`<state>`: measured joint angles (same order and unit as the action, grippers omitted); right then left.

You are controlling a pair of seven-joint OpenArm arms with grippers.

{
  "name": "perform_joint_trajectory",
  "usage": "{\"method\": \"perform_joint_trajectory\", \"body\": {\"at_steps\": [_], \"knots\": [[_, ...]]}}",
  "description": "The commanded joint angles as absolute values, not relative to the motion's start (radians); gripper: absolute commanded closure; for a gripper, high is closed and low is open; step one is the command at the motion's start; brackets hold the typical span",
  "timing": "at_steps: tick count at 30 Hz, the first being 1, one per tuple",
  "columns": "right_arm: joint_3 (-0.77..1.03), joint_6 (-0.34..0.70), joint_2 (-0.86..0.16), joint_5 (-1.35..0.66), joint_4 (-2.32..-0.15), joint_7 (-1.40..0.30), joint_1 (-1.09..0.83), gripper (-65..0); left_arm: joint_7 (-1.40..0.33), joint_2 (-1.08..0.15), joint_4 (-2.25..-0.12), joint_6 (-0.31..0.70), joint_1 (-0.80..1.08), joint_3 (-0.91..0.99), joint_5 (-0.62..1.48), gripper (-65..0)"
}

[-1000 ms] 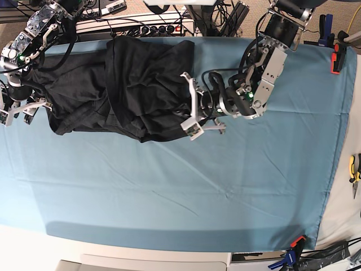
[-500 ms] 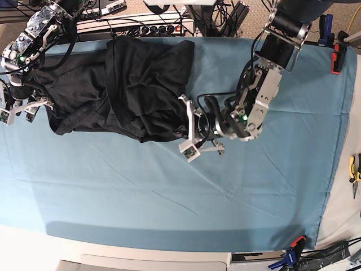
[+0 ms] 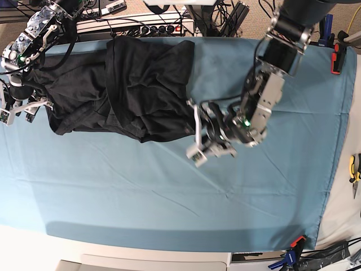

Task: Fold the T-shirt properly
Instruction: 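Move the left gripper back to the bundle's loose hem edge, then tuck the loose hem cloth under the bundle with the left gripper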

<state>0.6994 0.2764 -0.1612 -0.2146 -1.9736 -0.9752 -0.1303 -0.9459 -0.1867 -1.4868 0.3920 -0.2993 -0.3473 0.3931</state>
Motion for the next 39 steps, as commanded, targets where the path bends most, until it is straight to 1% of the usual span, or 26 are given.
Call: {"method": "perform_joint_trajectory", "body": {"at_steps": [1,3,10,15,18,27,34,39], "knots": [[0.701,0.272,-0.177,-0.220,-1.987,-0.947,-0.121,-25.7,-0.927,-0.189,-1.502,0.373,-0.337,-0.340,0.403,-31.8],[0.701,0.272,-0.177,-0.220,-1.987,-0.947,-0.121,-25.7,-0.926,-0.188,-1.502,0.336,-0.350,-0.319,0.406,-31.8],[0.701,0.272,-0.177,-0.220,-1.987,-0.950,-0.121,-25.7,-0.936,-0.174,-1.502,0.286,-0.291,-0.200,0.518,-31.8],[0.701,0.272,-0.177,-0.220,-1.987,-0.949,-0.121,-25.7,-0.951,-0.160,-1.502,0.289,-0.230,-0.159,0.587,-31.8],[0.701,0.272,-0.177,-0.220,-1.987,-0.950,-0.121,-25.7,-0.955,-0.148,-1.502,0.312,-0.212,-0.159,0.618,-31.8],[0.701,0.272,-0.177,-0.220,-1.987,-0.950,-0.121,-25.7,-0.962,-0.060,-1.502,0.341,-0.208,-0.162,0.651,-31.8],[0.701,0.272,-0.177,-0.220,-1.987,-0.950,-0.121,-25.7,-0.962,-0.059,-1.502,0.342,-0.208,-0.161,0.651,-31.8],[0.701,0.272,-0.177,-0.221,-1.987,-0.950,-0.121,-25.7,-0.970,-0.059,-1.502,0.360,-0.208,-0.161,0.668,-31.8]]}}
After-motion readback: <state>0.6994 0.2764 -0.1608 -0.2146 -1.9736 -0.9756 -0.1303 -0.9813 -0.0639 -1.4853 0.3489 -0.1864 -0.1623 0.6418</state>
